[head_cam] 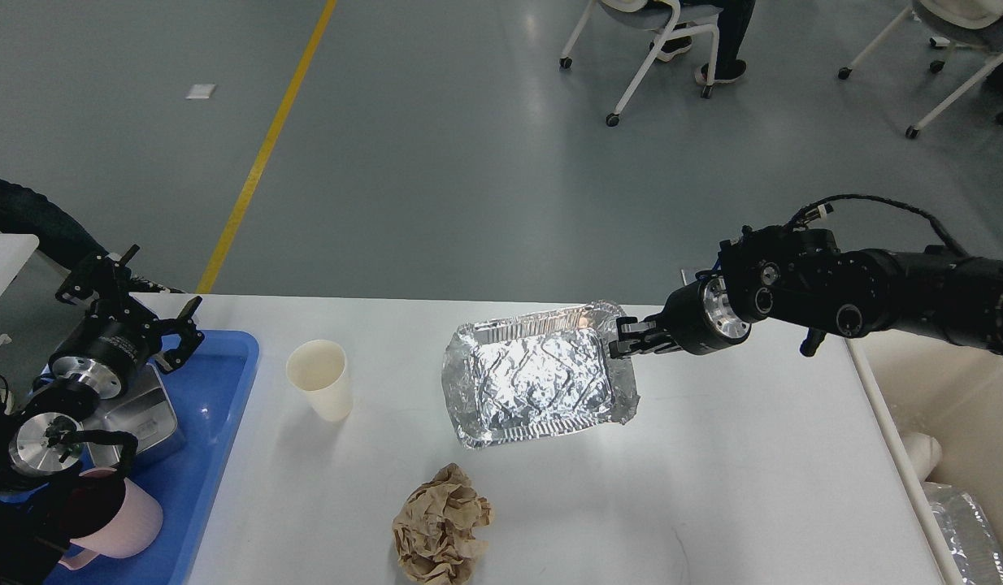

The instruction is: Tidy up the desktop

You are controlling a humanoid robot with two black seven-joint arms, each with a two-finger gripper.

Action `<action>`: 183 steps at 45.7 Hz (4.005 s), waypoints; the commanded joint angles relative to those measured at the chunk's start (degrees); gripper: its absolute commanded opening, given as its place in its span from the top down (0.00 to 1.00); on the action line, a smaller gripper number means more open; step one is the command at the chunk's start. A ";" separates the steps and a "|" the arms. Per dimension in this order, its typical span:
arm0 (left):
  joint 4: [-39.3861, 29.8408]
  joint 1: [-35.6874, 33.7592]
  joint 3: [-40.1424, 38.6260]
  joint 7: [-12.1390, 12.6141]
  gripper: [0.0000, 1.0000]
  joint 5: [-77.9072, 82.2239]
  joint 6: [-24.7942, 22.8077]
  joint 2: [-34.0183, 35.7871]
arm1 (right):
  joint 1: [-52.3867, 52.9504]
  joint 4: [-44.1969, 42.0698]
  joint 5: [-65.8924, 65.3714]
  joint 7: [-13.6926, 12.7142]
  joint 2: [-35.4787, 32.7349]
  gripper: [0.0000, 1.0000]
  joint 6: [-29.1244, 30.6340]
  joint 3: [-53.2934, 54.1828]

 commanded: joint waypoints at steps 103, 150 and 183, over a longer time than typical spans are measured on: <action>0.00 -5.18 14.13 -0.09 0.03 0.44 9.89 10.55 | -8.03 5.85 23.45 -29.57 -5.70 1.00 4.83 20.47; -32.16 -15.47 53.44 0.62 0.05 38.67 10.25 54.76 | -7.42 7.69 23.19 -29.57 -6.05 1.00 4.30 20.47; -31.29 -16.00 54.23 2.20 0.08 54.13 11.22 42.30 | -7.15 8.05 23.10 -29.57 -6.14 1.00 3.94 20.65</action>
